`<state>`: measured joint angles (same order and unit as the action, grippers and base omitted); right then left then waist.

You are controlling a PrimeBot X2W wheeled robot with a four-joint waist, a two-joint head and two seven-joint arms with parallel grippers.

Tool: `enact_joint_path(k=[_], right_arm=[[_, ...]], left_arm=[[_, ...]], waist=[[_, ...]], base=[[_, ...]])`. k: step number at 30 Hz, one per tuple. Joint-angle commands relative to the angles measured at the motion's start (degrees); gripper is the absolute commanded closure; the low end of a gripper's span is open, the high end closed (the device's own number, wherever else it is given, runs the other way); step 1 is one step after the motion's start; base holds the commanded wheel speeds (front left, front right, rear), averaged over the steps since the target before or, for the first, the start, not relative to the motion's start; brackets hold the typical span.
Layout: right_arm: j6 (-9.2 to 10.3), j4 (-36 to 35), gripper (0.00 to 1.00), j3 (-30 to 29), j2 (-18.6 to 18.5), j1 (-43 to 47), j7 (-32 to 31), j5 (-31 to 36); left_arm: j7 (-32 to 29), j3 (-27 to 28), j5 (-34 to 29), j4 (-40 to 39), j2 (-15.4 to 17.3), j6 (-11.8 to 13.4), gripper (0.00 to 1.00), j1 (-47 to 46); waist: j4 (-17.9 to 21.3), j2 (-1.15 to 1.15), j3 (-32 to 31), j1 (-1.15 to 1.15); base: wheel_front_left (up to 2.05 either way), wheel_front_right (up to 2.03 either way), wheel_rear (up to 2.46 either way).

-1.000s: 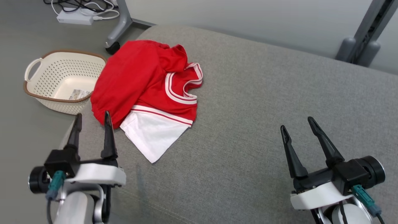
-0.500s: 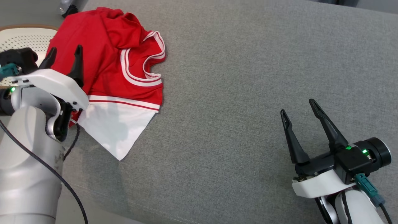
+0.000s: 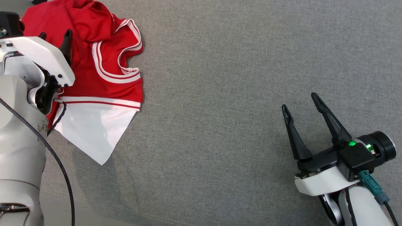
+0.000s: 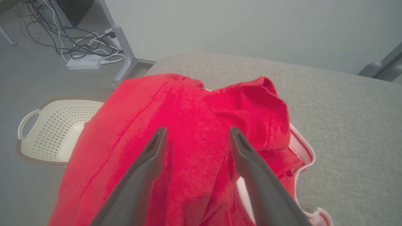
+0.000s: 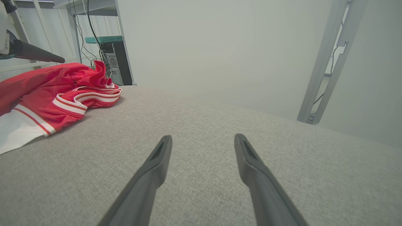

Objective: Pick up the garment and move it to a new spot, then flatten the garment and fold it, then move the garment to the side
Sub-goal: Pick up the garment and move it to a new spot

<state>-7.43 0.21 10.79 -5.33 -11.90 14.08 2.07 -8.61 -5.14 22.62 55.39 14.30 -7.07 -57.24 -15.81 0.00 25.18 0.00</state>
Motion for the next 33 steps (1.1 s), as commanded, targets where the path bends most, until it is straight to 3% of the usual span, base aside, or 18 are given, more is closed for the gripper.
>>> enact_joint_path(k=[1,19,20,21,22,33], right_arm=[[-0.11,-0.3,0.00,0.0,-0.3,-0.8,0.0,0.2],[-0.11,0.8,0.00,1.4,-0.1,-2.4,0.6,0.1],[-0.11,0.9,0.00,1.4,0.0,-2.4,0.6,0.1],[-0.11,1.0,0.00,1.4,0.0,-2.3,0.6,0.1],[-0.11,1.1,0.00,1.4,0.0,-2.3,0.6,0.1],[-0.11,2.4,0.00,1.8,0.3,-2.4,0.7,-0.3]], left_arm=[[-0.3,-0.4,-0.4,0.9,0.7,-0.3,0.00,-1.1],[-5.1,-4.4,-0.2,12.1,0.4,-0.3,0.00,-6.5],[-5.5,-4.3,0.2,12.6,0.1,-0.3,0.27,-6.6],[-5.6,-4.4,0.2,12.9,0.1,-0.3,0.80,-6.8],[-5.4,-4.5,0.3,13.0,0.2,-0.3,1.00,-7.0],[0.6,-3.5,1.6,13.8,0.9,0.6,1.00,-7.1]], waist=[[0.1,0.00,0.3,0.00],[1.3,0.00,2.1,0.00],[1.3,0.00,2.1,0.00],[1.3,0.00,2.0,0.00],[1.3,0.00,2.0,0.00],[1.3,0.00,0.0,0.00]], base=[[0.00,0.00,0.00],[0.00,0.00,0.00],[0.00,0.00,0.00],[0.00,0.00,0.00],[0.00,0.00,0.00],[0.00,0.00,0.00]])
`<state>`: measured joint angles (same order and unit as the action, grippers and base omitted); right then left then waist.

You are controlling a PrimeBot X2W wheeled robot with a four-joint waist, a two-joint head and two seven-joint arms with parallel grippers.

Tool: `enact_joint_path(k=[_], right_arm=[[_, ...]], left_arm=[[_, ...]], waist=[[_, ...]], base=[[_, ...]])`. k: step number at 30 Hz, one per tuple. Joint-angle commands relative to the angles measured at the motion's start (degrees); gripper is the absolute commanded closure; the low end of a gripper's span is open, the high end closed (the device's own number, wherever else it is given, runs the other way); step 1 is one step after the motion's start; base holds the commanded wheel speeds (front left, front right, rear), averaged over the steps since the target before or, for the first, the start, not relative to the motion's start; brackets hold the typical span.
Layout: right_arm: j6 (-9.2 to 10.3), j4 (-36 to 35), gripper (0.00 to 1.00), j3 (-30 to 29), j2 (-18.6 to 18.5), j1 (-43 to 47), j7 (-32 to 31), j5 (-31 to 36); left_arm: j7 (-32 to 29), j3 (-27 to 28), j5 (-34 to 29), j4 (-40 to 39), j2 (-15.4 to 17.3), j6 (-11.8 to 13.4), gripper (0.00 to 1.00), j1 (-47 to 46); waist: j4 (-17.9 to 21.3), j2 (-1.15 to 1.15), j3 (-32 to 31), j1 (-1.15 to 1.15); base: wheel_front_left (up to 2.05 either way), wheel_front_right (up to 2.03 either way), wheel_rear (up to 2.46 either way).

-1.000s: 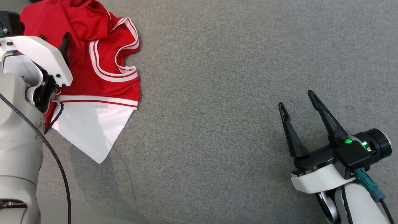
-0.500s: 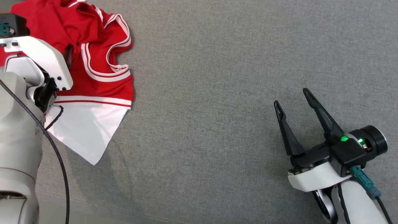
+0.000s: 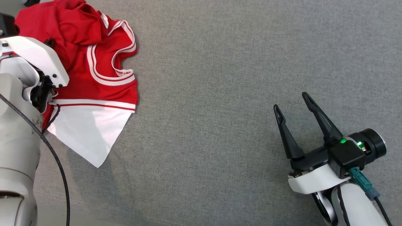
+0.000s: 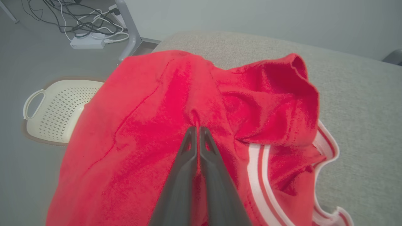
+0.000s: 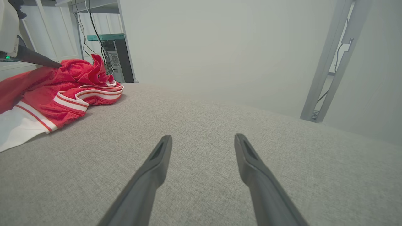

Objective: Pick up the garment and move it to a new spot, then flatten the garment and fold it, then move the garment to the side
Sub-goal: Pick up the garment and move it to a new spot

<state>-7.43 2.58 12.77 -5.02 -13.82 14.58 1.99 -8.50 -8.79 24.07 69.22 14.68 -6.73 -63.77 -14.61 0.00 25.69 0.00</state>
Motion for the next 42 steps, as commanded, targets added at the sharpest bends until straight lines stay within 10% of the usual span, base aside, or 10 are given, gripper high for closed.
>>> enact_joint_path(k=[1,17,42], right_arm=[[-0.11,0.3,0.00,-0.1,0.0,-0.5,0.3,-0.3],[-0.11,2.6,0.00,-0.6,1.7,2.0,0.7,-1.6],[-0.11,-1.1,0.00,-8.5,2.1,6.1,0.7,-3.2]], left_arm=[[1.4,0.2,0.3,0.0,0.6,0.4,1.00,-0.3],[21.7,2.7,3.0,-6.0,0.8,0.2,1.00,2.4],[22.4,-1.7,1.4,-49.3,-9.6,1.9,1.00,24.8]], waist=[[0.1,0.00,-0.9,0.00],[0.0,0.00,-10.4,0.00],[9.8,0.00,-20.0,0.00]], base=[[0.00,0.00,0.00],[0.00,0.00,0.00],[0.00,0.00,0.00]])
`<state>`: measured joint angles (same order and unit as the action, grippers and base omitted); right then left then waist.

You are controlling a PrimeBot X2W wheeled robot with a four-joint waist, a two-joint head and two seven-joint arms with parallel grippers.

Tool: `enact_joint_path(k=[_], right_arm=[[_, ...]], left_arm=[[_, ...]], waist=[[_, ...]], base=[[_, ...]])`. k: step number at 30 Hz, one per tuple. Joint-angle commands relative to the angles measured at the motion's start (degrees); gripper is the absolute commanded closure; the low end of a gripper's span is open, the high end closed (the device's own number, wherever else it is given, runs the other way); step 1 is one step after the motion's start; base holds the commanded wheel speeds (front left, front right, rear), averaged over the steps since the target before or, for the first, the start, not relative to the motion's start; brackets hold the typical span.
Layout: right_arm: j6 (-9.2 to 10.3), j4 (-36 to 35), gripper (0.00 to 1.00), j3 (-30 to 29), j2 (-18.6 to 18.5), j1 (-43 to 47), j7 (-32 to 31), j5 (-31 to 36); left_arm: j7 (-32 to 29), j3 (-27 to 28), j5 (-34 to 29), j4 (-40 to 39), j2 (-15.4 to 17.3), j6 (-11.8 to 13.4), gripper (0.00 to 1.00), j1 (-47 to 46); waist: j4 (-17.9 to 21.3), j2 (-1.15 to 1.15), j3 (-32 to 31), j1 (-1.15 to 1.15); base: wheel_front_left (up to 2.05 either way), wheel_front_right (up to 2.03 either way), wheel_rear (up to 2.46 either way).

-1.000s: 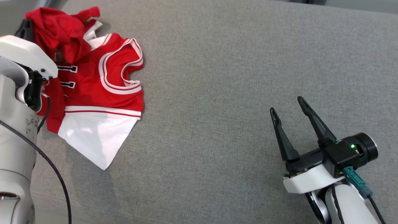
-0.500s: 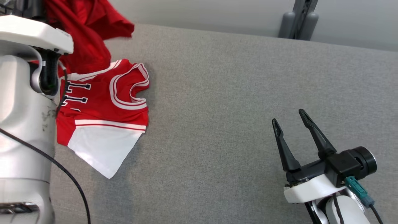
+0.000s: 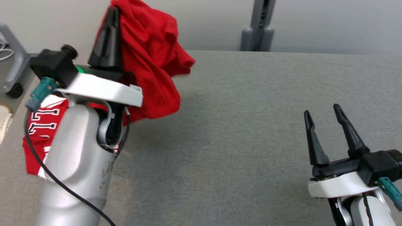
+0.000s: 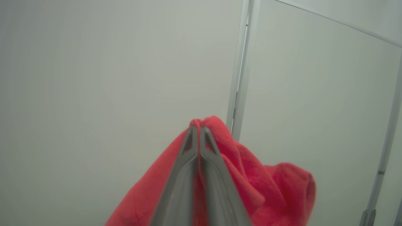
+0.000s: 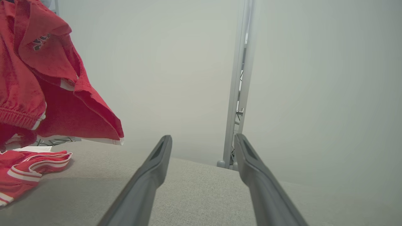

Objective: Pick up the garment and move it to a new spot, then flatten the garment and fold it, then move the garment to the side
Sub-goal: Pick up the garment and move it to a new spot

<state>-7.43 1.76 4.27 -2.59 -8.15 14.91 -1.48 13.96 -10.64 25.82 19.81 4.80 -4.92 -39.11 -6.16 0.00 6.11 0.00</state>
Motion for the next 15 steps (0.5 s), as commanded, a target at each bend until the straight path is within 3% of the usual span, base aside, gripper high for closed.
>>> enact_joint_path(k=[1,7,15], right_arm=[[-0.11,-0.4,0.00,-0.6,-0.3,0.4,0.3,0.3],[-0.11,-1.4,0.00,-3.0,-0.3,-0.2,0.3,0.8],[-0.11,-2.1,0.00,-3.2,-0.3,-1.2,0.3,0.1]], left_arm=[[-0.2,-0.5,-0.1,-0.8,0.0,0.4,1.00,1.2],[-0.8,-5.2,0.6,-3.9,-1.2,2.0,1.00,6.2],[0.0,-11.7,0.9,-0.2,-1.8,4.7,1.00,7.2]], waist=[[2.2,0.00,-0.4,0.00],[7.9,0.00,0.3,0.00],[15.5,0.00,3.6,0.00]], base=[[0.00,0.00,0.00],[0.00,0.00,0.00],[0.00,0.00,0.00]])
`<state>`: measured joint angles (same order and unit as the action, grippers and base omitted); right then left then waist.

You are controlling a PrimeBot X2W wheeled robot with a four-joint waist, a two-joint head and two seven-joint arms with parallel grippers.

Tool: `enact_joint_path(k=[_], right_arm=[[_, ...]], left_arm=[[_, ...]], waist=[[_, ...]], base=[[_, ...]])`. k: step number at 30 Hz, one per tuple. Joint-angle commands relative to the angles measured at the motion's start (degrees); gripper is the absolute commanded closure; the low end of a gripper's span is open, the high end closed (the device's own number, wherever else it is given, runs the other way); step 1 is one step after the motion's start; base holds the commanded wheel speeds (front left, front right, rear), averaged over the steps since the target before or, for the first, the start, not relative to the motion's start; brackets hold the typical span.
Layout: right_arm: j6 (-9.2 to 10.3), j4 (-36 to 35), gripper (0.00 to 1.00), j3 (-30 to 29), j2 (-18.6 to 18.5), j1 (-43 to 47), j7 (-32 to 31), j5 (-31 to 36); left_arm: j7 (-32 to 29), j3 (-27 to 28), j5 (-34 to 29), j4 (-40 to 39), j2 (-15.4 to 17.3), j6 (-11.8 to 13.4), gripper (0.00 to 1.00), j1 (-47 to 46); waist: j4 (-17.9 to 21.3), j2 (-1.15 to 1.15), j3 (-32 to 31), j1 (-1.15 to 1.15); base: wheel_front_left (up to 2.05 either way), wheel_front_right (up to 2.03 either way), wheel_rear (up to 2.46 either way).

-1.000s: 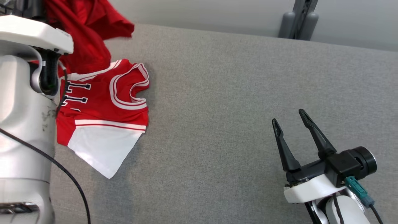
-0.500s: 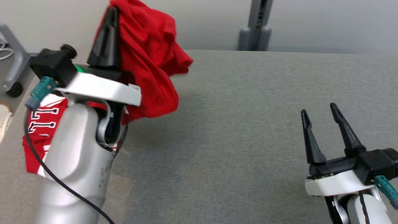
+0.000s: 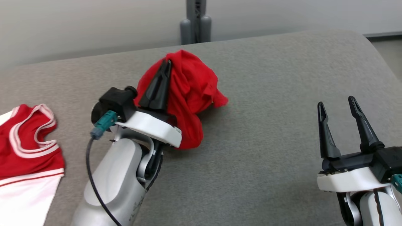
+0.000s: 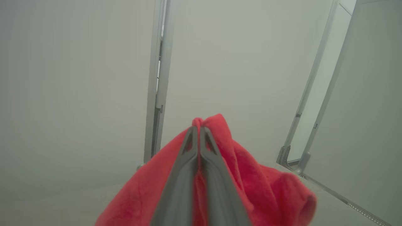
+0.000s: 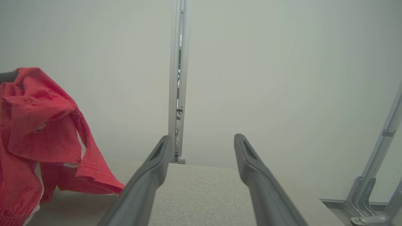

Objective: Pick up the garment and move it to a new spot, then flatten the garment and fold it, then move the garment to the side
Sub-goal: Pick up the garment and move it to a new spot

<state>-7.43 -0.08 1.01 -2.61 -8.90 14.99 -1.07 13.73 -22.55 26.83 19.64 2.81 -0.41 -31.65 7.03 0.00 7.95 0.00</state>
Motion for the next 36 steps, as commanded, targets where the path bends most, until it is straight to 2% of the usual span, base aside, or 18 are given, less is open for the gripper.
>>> enact_joint_path(k=[1,8,15,16,17,18,23,27,32,36], right_arm=[[-0.11,-0.3,0.00,0.1,-0.3,-0.7,0.2,-0.4],[-0.11,-0.5,0.00,-0.1,-0.3,-1.9,0.2,-1.7],[-0.11,-0.2,0.00,0.3,-0.3,-2.6,0.2,-3.1],[-0.11,-0.2,0.00,0.4,-0.3,-2.6,0.2,-3.2],[-0.11,-0.1,0.00,0.5,-0.3,-2.6,0.2,-3.3],[-0.11,-0.1,0.00,0.5,-0.3,-2.7,0.2,-3.3],[-0.11,0.0,0.00,0.2,-0.3,-2.6,0.2,-3.3],[-0.11,-0.1,0.00,-0.1,-0.3,-2.5,0.2,-3.0],[-0.11,-0.1,0.00,-0.2,-0.3,-1.8,0.2,-2.4],[-0.11,-0.1,0.00,-0.1,-0.3,-1.0,0.2,-2.0]], left_arm=[[0.4,-0.8,0.1,0.8,0.2,0.5,1.00,-0.6],[1.0,-9.6,1.4,7.8,0.2,2.0,1.00,-3.7],[1.1,-18.6,4.3,15.7,0.2,1.5,1.00,-6.8],[1.1,-19.8,4.8,16.8,0.3,1.4,0.73,-7.2],[1.1,-20.8,5.4,17.9,0.2,1.4,0.17,-7.8],[1.2,-21.6,6.1,18.7,0.2,1.4,0.00,-8.3],[1.4,-23.4,8.5,20.0,0.2,2.5,0.00,-9.8],[1.4,-21.9,7.7,18.0,0.2,3.4,0.00,-9.8],[1.4,-16.4,3.6,12.7,0.6,5.2,0.00,-6.2],[1.4,-9.3,0.6,5.9,1.5,5.9,0.00,-1.3]], waist=[[3.2,0.00,2.3,0.00],[8.4,0.00,5.8,0.00],[11.0,0.00,8.0,0.00],[11.1,0.00,8.1,0.00],[11.1,0.00,8.2,0.00],[11.1,0.00,8.3,0.00],[9.4,0.00,8.2,0.00],[7.7,0.00,7.4,0.00],[4.2,0.00,5.2,0.00],[1.4,0.00,3.2,0.00]], base=[[0.00,0.00,0.00],[0.00,0.00,0.00],[0.00,0.00,0.00],[0.00,0.00,0.00],[0.00,0.00,0.00],[0.00,0.00,0.00],[0.00,0.00,0.00],[0.00,0.00,0.00],[0.00,0.00,0.00],[0.00,0.00,0.00]])
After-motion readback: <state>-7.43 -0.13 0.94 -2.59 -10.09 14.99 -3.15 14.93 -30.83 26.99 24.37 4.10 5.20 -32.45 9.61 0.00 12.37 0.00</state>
